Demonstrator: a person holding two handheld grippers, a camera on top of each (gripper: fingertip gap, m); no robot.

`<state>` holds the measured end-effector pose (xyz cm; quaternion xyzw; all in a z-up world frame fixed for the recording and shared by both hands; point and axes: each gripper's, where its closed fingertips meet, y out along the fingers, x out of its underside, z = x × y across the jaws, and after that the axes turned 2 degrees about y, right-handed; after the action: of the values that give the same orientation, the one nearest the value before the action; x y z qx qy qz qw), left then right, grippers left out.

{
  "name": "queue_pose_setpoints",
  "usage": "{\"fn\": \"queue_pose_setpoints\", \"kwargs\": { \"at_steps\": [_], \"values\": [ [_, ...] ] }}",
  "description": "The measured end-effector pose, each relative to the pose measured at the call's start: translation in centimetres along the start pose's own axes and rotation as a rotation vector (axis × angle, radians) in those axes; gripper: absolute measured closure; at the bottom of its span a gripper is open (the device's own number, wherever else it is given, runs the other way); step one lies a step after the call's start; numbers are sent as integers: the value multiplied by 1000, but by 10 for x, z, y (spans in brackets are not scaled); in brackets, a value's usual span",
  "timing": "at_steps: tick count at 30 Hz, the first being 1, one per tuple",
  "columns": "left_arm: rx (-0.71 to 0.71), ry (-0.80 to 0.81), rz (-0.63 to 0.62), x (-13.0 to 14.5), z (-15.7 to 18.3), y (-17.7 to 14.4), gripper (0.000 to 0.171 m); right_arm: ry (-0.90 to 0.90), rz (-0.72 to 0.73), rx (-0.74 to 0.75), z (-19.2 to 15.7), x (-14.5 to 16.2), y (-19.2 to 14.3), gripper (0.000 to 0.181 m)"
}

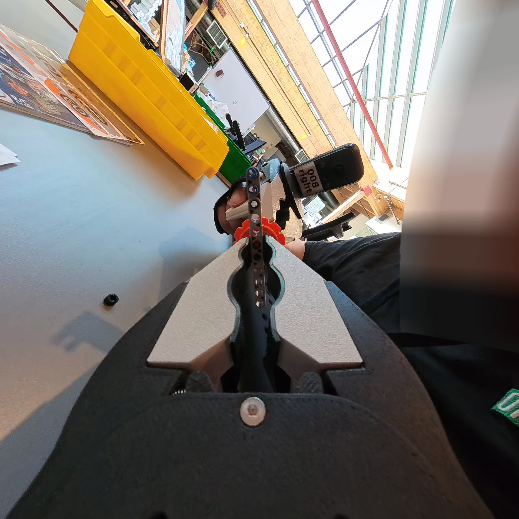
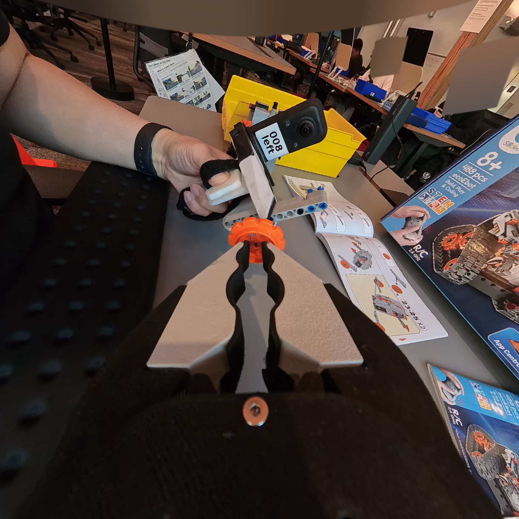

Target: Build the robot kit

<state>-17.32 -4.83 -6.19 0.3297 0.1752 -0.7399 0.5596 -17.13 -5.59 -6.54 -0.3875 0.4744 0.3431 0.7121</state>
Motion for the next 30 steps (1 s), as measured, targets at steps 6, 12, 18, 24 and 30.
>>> {"fn": "queue_pose_setpoints", "kwargs": {
  "at_steps": [6,12,18,24,30],
  "values": [
    [18,-56,17,-6,-2,1,166,21,7,10,6,0,-1,175],
    [31,-69,-124,15,1,11,166,51,19,-6,8,0,-4,181],
    [33,-26,-75,2,3,2,166,155,67,-54,11,-4,-7,171],
    [90,-44,-87,5,11,6,166,194,74,-99,2,-8,3,120],
    [104,-74,-84,6,10,10,166,223,67,-88,3,-8,5,140]
  ]
}}
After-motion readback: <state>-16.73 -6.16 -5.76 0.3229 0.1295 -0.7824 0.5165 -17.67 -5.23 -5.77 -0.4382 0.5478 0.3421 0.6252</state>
